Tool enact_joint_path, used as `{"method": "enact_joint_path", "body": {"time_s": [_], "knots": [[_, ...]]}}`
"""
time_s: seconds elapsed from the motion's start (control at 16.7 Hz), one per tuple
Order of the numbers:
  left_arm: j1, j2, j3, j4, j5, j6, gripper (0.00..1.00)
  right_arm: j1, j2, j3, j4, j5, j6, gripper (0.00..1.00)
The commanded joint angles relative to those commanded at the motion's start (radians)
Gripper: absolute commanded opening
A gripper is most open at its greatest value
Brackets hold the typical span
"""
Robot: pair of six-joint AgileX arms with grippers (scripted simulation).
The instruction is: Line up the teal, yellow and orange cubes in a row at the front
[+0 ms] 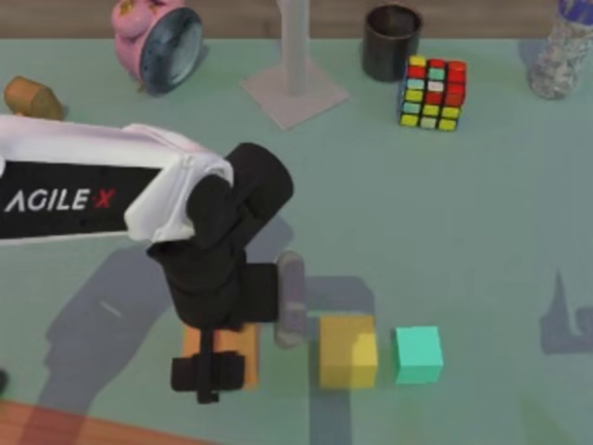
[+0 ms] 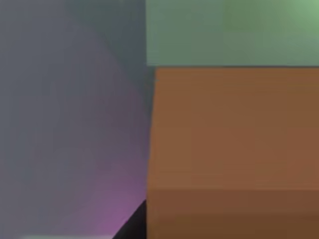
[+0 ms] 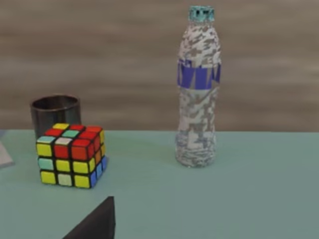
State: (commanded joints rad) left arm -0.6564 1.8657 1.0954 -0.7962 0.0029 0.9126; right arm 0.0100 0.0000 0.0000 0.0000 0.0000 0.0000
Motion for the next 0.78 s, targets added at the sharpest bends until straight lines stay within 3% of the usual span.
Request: {"method": "enact_joint_path", "body": {"time_s": [0.12, 0.78], "knots": [[0.000, 0.000, 0.000, 0.000, 0.000, 0.000, 1.00, 0.000, 0.000, 0.000, 0.000, 0.000, 0.000, 1.00], [0.002, -0.015, 0.033, -0.042, 0.000, 0.003, 1.00, 0.000, 0.000, 0.000, 0.000, 0.000, 0.000, 1.00]]}}
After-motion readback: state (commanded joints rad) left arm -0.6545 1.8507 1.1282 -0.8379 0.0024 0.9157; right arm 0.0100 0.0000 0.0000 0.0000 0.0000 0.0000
